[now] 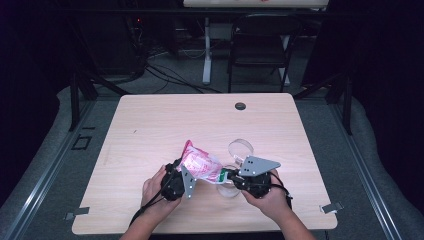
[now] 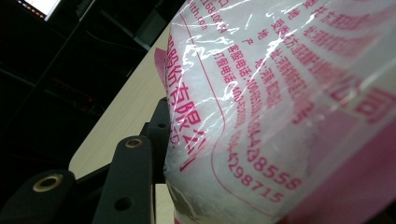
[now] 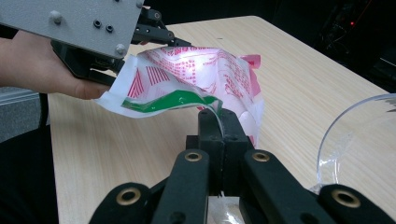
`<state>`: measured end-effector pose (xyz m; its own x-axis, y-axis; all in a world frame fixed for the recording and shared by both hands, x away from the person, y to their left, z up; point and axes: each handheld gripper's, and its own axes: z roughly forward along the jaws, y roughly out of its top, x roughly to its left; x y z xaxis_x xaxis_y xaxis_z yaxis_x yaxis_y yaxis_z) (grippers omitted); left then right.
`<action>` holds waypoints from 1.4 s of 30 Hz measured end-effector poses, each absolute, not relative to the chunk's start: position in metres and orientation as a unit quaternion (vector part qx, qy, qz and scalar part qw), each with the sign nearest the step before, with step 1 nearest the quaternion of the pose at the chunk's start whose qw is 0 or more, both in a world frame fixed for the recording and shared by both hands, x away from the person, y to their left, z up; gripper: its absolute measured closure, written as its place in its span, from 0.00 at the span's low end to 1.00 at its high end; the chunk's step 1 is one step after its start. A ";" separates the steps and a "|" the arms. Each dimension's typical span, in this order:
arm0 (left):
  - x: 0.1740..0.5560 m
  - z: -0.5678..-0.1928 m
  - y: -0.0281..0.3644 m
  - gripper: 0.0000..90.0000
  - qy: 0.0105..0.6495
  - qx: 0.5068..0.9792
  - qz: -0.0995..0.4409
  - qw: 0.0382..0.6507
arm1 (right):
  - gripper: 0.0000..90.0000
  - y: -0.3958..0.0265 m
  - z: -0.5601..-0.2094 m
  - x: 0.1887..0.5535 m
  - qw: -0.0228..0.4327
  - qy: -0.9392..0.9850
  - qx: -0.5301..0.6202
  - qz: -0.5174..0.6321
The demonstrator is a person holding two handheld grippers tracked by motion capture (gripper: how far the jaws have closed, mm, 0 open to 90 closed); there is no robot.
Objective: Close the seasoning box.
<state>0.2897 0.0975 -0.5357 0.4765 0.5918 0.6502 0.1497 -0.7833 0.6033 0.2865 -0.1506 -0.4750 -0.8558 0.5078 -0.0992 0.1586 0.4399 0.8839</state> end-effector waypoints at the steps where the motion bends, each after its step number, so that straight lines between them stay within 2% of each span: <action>1: 0.289 -0.536 0.097 0.65 0.225 0.824 0.461 0.241 | 1.00 -0.151 -0.475 0.286 0.178 0.830 0.200 0.489; 18: 0.287 -0.531 0.094 0.65 0.204 0.809 0.503 0.225 | 1.00 -0.154 -0.478 0.283 0.181 0.829 0.203 0.489; 42: 0.282 -0.520 0.087 0.65 0.165 0.802 0.551 0.163 | 1.00 -0.158 -0.483 0.282 0.183 0.828 0.216 0.484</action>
